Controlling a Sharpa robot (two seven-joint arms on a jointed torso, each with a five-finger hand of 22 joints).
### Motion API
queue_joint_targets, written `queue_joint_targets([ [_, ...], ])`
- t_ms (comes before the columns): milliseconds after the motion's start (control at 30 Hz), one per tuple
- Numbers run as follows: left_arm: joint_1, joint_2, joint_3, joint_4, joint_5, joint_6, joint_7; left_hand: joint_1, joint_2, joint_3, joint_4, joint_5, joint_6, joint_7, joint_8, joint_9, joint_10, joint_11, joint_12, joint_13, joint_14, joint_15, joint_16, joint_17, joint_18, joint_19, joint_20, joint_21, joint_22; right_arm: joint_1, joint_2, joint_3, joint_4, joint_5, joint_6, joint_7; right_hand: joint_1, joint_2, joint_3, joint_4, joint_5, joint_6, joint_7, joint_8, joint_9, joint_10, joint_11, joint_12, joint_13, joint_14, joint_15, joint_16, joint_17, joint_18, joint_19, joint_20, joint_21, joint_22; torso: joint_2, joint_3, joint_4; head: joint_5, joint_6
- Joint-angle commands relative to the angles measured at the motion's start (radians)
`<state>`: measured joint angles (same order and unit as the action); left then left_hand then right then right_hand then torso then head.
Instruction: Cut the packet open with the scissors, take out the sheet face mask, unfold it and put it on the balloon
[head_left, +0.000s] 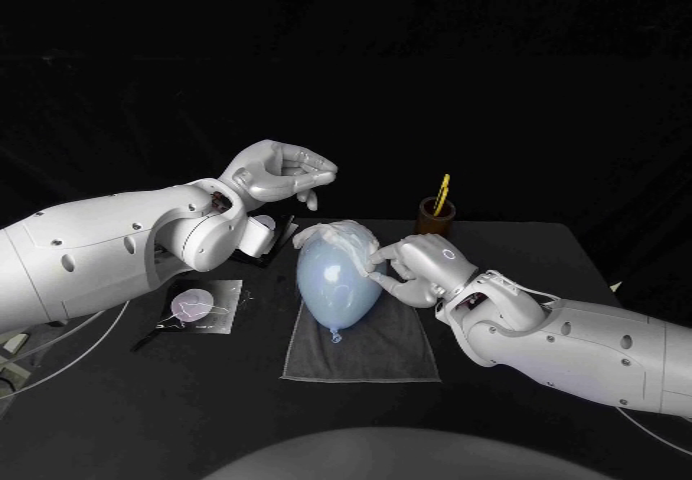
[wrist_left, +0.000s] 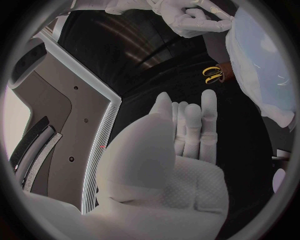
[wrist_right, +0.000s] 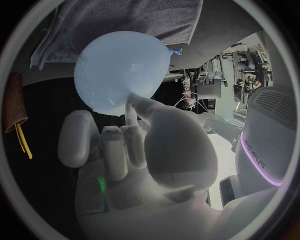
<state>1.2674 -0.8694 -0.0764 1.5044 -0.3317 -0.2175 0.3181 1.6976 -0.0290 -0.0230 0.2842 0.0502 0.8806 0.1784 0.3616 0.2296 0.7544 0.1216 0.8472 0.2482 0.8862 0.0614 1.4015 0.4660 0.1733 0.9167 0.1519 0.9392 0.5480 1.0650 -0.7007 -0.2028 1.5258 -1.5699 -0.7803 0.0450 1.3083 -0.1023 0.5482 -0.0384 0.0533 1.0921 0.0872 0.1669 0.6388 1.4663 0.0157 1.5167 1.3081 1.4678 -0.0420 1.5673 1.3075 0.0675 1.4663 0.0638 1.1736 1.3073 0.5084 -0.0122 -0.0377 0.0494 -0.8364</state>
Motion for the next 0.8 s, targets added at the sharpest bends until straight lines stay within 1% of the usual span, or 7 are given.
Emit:
queue_joint_targets([
  [33, 0.000, 0.001, 0.001, 0.003, -0.007, 0.017, 0.010, 0.009, 0.002, 0.005, 0.000, -0.001, -0.001, -0.001, -0.006, 0.000, 0.001, -0.001, -0.003, -0.001, -0.002, -0.002, -0.004, 0.000, 0.011, -0.006, 0.001, -0.001, 0.001, -0.001, 0.007, 0.001, -0.002, -0.027, -0.059, -0.029, -0.002, 0.009, -0.002, 0.003, -0.005, 0.010, -0.006, 0.014, 0.010, 0.083, -0.010, 0.009, 0.228, 0.103, -0.011, 0.004, 0.263, 0.005, 0.012, -0.010, 0.012, 0.168, 0.000, 0.0005, 0.0003, -0.002, -0.004],
  [100, 0.000, 0.001, 0.001, 0.004, -0.007, 0.017, 0.009, 0.009, 0.002, 0.005, 0.000, -0.001, -0.001, -0.001, -0.006, 0.000, 0.001, -0.001, -0.003, -0.001, -0.002, -0.002, -0.004, 0.000, 0.011, -0.006, 0.001, -0.001, 0.001, -0.001, 0.010, 0.002, -0.004, -0.030, -0.066, -0.033, -0.005, 0.009, -0.003, 0.005, -0.005, 0.012, -0.011, 0.021, 0.015, 0.084, -0.014, 0.010, 0.230, 0.103, -0.015, 0.004, 0.263, 0.004, 0.013, -0.013, 0.014, 0.168, 0.000, 0.0003, 0.0005, -0.004, -0.002],
  [233, 0.000, 0.002, 0.001, 0.002, 0.025, 0.039, 0.003, 0.010, 0.001, 0.007, 0.000, -0.001, -0.002, -0.001, -0.007, 0.000, 0.000, -0.001, -0.004, -0.002, -0.002, -0.002, -0.004, 0.000, 0.011, -0.006, 0.001, -0.001, 0.001, 0.000, 0.013, 0.005, -0.010, -0.030, -0.070, -0.034, -0.007, 0.010, -0.003, 0.007, -0.005, 0.013, -0.014, 0.026, 0.018, 0.086, -0.017, 0.014, 0.232, 0.103, -0.018, 0.004, 0.263, 0.003, 0.015, -0.016, 0.024, 0.170, -0.001, -0.0006, 0.0001, -0.009, -0.008],
  [333, 0.000, 0.002, 0.001, 0.001, 0.035, 0.050, 0.000, 0.021, 0.002, 0.015, -0.003, -0.001, -0.002, 0.000, -0.008, 0.000, 0.000, -0.001, -0.005, -0.003, -0.001, -0.002, -0.006, 0.001, 0.011, -0.006, 0.001, 0.000, 0.002, 0.003, 0.011, 0.006, -0.014, -0.030, -0.075, -0.035, -0.008, 0.010, -0.002, 0.009, -0.005, 0.013, -0.016, 0.029, 0.021, 0.087, -0.019, 0.016, 0.234, 0.103, -0.020, 0.004, 0.263, 0.002, 0.017, -0.018, 0.029, 0.172, -0.002, -0.0020, -0.0023, -0.011, -0.005],
  [533, 0.000, 0.003, 0.001, 0.001, 0.034, 0.064, 0.002, 0.026, 0.002, 0.019, -0.004, -0.001, -0.002, 0.000, -0.009, 0.000, 0.000, -0.001, -0.006, -0.004, -0.002, -0.002, -0.008, -0.001, 0.011, -0.006, 0.000, 0.001, 0.002, 0.009, 0.001, 0.010, -0.008, -0.031, -0.093, -0.029, -0.044, 0.042, 0.011, 0.061, -0.005, 0.020, -0.026, 0.054, 0.035, 0.102, -0.028, 0.049, 0.259, 0.103, -0.028, 0.004, 0.263, -0.004, 0.026, -0.029, 0.059, 0.179, -0.001, -0.0003, -0.0006, -0.017, -0.001],
  [633, 0.000, 0.002, 0.001, 0.001, 0.034, 0.065, 0.005, 0.026, 0.002, 0.019, -0.004, -0.001, -0.002, 0.000, -0.009, 0.000, 0.000, -0.001, -0.006, -0.004, -0.002, -0.002, -0.008, -0.001, 0.011, -0.006, 0.000, 0.001, 0.002, 0.012, -0.003, 0.013, 0.000, -0.034, -0.105, -0.029, -0.061, 0.060, 0.008, 0.092, -0.005, 0.033, -0.032, 0.070, 0.043, 0.105, -0.032, 0.054, 0.263, 0.103, -0.032, 0.004, 0.263, -0.006, 0.028, -0.033, 0.067, 0.181, -0.001, 0.0002, -0.0011, -0.015, 0.000],
  [800, 0.000, 0.002, 0.001, 0.001, 0.032, 0.065, 0.007, 0.026, 0.001, 0.020, -0.004, -0.001, -0.002, 0.000, -0.009, -0.001, 0.000, -0.001, -0.007, -0.004, -0.003, -0.002, -0.008, -0.002, 0.011, -0.006, 0.000, 0.001, 0.002, 0.023, -0.012, 0.016, 0.019, -0.053, -0.112, -0.051, -0.063, 0.074, -0.013, 0.112, -0.004, 0.040, -0.043, 0.110, 0.085, 0.105, -0.042, 0.054, 0.263, 0.103, -0.039, 0.004, 0.263, -0.007, 0.031, -0.039, 0.076, 0.183, 0.000, 0.0004, -0.0008, -0.016, 0.005],
])
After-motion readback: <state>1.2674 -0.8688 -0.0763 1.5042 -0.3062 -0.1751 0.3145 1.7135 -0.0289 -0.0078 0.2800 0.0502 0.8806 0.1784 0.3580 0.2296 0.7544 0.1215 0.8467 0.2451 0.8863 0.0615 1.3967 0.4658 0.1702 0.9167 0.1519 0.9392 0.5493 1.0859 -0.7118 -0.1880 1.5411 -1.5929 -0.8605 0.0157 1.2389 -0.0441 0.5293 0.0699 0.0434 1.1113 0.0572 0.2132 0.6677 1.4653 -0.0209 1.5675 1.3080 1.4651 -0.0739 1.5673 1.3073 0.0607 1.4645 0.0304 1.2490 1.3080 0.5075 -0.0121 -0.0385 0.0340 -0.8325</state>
